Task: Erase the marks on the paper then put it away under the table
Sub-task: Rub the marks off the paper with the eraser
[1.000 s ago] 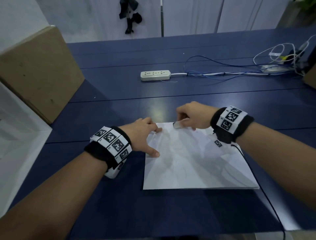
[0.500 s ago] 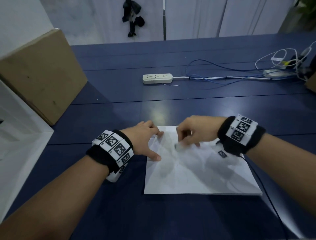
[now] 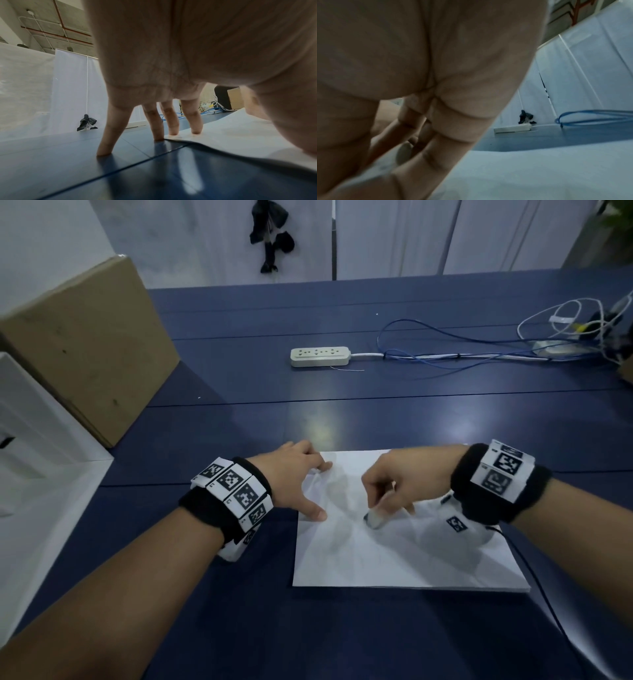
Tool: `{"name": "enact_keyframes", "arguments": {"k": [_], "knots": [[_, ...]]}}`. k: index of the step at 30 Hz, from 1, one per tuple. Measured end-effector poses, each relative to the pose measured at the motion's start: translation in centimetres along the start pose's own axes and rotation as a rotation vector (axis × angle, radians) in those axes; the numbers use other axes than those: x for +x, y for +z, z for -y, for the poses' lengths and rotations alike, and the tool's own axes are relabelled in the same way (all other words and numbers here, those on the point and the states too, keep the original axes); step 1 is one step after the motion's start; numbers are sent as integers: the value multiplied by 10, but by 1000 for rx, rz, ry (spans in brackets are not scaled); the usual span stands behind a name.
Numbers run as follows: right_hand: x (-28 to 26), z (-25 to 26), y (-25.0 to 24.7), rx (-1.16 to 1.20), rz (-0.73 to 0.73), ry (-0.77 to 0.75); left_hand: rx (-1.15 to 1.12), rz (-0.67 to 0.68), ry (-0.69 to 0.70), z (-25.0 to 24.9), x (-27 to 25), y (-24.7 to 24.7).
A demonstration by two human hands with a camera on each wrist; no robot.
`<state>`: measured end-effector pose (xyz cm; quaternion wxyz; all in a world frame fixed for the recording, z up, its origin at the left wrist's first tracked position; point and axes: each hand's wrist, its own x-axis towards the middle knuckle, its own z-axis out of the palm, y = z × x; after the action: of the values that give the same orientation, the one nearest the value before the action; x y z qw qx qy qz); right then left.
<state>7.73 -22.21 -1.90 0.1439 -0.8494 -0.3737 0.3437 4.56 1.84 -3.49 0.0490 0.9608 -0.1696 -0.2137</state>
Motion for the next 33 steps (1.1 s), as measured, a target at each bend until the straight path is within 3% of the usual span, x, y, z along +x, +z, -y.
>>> {"name": "enact_keyframes", "arguments": {"k": [4, 6, 11, 12, 17, 19, 22, 23, 29, 33], "knots": [[19, -19, -21, -134, -370, 99, -6, -2, 0, -2, -1, -2], [21, -23, -23, -122, -423, 109, 1, 1, -1, -2, -2, -2], [-2, -1, -5, -46, -5, 20, 3, 4, -8, -1, -1, -1], [0, -1, -5, -52, -20, 19, 5, 3, -6, -1, -1, -1], [18, -19, -25, -143, -416, 144, 6, 0, -2, -2, -1, -2], [11, -19, -21, -112, -366, 108, 10, 3, -2, -2, -1, -2], [-2, -4, -5, -49, -81, 24, 9, 2, -7, -1, -1, -1], [-3, -2, -2, -45, -49, 14, 10, 4, -7, -2, -1, -1], [11, -18, -23, -146, -388, 113, 14, 13, -5, -2, -2, -3], [-4, -7, -6, -70, -106, 19, 7, 12, -9, -1, -1, -2]]}}
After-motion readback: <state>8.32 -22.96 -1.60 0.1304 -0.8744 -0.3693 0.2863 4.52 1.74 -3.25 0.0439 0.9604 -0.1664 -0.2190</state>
